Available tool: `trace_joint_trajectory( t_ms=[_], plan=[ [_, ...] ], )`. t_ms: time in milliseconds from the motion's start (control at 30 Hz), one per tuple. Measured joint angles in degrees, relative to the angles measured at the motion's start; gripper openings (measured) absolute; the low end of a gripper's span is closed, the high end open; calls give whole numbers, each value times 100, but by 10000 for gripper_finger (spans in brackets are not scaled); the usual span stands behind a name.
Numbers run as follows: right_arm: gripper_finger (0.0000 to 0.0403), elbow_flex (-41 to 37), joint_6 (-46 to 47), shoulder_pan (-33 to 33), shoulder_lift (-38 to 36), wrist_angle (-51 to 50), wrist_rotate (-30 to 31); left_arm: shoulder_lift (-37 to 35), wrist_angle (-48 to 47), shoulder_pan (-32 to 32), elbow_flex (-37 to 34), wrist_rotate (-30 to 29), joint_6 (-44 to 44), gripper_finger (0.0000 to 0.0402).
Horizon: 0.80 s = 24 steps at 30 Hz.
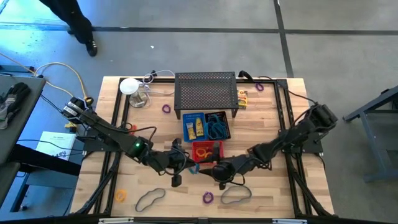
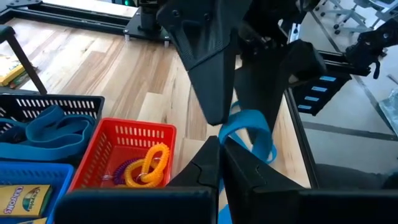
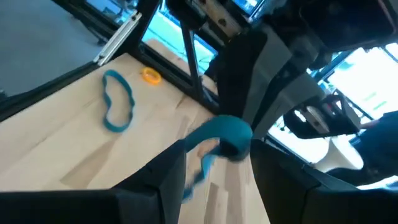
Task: Pick & Place Office Desk Supplies
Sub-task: Put the blue rubber band into the black bin
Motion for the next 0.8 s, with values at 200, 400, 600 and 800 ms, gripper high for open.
trace_joint_trajectory(
  t_ms=[200, 400, 600, 800],
  plan=[
    [168, 0, -53, -31, 33, 306, -331, 0, -3, 0, -2, 17, 117, 1],
    [159, 0, -54, -65, 31, 458, -427, 0, 0, 0, -2, 15, 117, 1],
    [145, -2, 8, -205, 33, 307, -430, 0, -3, 0, -5, 15, 117, 1],
    [141, -2, 301, -382, 33, 320, -796, 0, -14, 0, -5, 15, 117, 1]
  ],
)
